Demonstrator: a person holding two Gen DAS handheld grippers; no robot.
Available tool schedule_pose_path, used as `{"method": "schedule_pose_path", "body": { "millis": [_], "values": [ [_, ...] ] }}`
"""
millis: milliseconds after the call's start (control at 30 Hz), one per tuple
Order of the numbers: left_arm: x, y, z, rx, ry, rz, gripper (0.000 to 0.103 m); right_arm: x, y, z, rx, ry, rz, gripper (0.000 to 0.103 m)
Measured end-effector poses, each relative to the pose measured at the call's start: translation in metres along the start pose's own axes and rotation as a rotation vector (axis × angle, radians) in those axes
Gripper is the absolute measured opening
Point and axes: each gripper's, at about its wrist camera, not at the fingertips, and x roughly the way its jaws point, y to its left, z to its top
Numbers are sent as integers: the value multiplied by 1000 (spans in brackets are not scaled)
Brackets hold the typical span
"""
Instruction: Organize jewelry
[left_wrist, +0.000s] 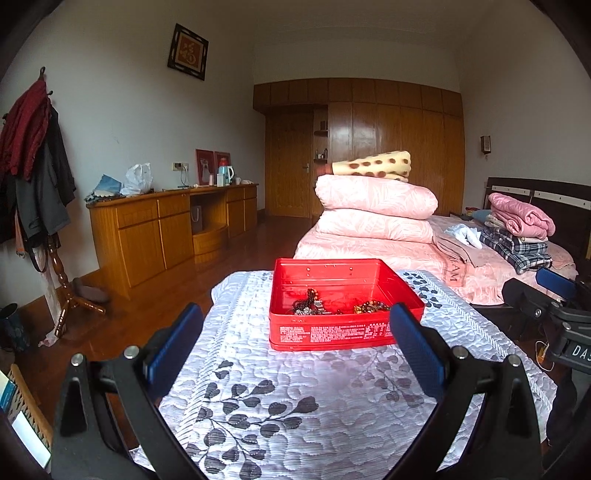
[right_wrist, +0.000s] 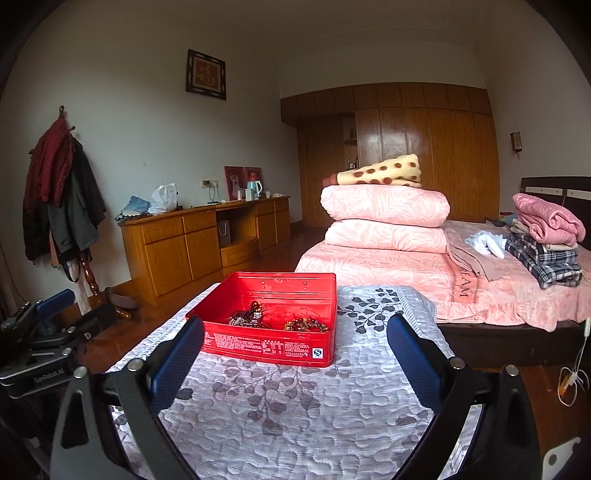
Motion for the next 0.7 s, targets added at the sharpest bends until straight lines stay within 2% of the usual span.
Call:
{"method": "schedule_pose_path", "body": {
  "millis": [700],
  "values": [
    [-21, 4, 0, -1, -49, -2, 98, -15, 5, 1, -19, -29, 3, 97]
  ]
}}
